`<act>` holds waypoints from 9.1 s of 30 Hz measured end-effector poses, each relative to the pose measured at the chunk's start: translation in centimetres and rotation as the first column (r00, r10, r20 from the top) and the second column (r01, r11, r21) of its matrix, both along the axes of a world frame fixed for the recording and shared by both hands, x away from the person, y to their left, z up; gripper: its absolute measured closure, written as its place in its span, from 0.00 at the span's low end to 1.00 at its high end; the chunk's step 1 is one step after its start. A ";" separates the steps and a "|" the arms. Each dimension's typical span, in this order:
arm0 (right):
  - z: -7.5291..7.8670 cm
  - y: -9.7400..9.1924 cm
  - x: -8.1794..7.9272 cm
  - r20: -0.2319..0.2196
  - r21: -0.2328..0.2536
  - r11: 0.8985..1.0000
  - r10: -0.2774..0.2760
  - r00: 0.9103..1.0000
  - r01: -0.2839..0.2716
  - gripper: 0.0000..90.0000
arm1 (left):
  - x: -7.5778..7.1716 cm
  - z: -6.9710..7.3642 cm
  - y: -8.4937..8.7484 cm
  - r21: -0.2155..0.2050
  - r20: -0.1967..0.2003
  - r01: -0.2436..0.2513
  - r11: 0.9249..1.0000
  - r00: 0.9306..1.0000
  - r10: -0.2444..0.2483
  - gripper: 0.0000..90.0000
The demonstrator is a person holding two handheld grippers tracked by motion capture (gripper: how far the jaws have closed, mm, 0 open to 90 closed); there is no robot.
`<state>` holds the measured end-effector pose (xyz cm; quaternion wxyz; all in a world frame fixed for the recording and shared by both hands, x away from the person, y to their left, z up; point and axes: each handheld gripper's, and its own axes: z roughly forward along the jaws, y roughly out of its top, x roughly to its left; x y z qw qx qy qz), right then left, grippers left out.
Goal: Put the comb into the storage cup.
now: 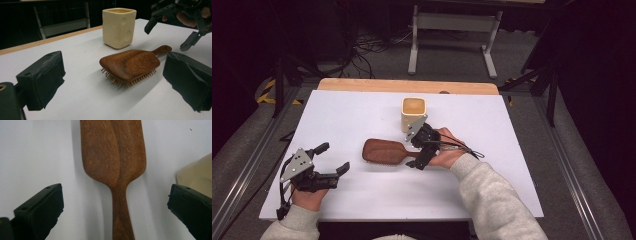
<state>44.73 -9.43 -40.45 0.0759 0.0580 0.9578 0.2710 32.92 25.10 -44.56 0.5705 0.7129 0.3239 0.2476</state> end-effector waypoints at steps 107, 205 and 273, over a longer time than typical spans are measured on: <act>2.7 -3.1 -3.5 0.128 0.275 0.961 -0.047 0.991 0.010 0.80 | 0.5 -0.3 -0.4 -0.013 -0.019 0.031 0.999 0.999 -0.031 0.01; -0.8 -7.5 -8.9 0.215 0.604 0.787 -0.309 0.926 0.123 0.80 | 4.4 8.7 -14.6 -0.063 -0.173 0.230 0.971 0.956 -0.237 0.11; -0.7 -8.1 -8.3 0.107 0.683 0.721 -0.254 0.961 0.114 0.09 | 5.4 13.2 -13.8 -0.092 -0.184 0.366 0.926 0.908 -0.377 0.63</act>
